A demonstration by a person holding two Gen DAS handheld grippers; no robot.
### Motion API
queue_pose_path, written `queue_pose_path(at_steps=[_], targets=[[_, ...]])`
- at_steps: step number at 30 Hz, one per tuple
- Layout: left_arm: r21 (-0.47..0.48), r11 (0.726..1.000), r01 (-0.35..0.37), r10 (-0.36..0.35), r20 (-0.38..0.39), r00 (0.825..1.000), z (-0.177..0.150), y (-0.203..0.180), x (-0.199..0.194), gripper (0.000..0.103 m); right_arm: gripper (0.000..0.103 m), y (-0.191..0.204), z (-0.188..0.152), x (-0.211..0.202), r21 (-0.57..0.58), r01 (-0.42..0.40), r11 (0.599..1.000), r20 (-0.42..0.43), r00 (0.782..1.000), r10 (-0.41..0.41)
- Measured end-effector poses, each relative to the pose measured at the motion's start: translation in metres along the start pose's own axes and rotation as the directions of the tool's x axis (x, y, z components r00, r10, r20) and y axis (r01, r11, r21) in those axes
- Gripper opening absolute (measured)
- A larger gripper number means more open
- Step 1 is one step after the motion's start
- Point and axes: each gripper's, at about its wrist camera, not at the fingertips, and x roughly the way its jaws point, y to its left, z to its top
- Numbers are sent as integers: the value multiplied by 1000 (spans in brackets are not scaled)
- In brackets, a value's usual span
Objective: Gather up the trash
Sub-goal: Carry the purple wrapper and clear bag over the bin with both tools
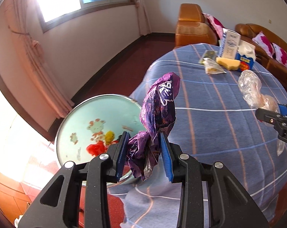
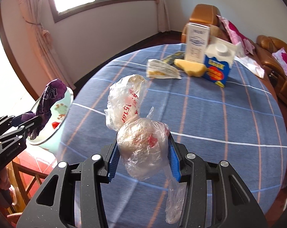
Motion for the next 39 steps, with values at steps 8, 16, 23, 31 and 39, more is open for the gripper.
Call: queue_pose_path(at_steps=[8, 16, 23, 31, 39], targets=[[-55, 998, -41, 41, -4, 999, -9, 33, -1, 34, 45, 38, 5, 10, -40, -41, 998, -5, 999, 41], [-100, 991, -84, 83, -18, 996, -18, 62, -3, 34, 45, 74, 12, 20, -87, -88, 992, -18, 996, 87], [-141, 983, -115, 113, -25, 993, -24, 84, -2, 34, 45, 103, 15, 25, -128, -130, 983, -23, 992, 128], [-173, 976, -131, 128, -31, 991, -26, 101, 0, 34, 45, 133, 23, 30, -160, -162, 974, -28, 987, 160], [-206, 967, -149, 143, -43, 989, -29, 112, 3, 34, 45, 158, 29, 34, -188, -195, 963, -33, 981, 192]])
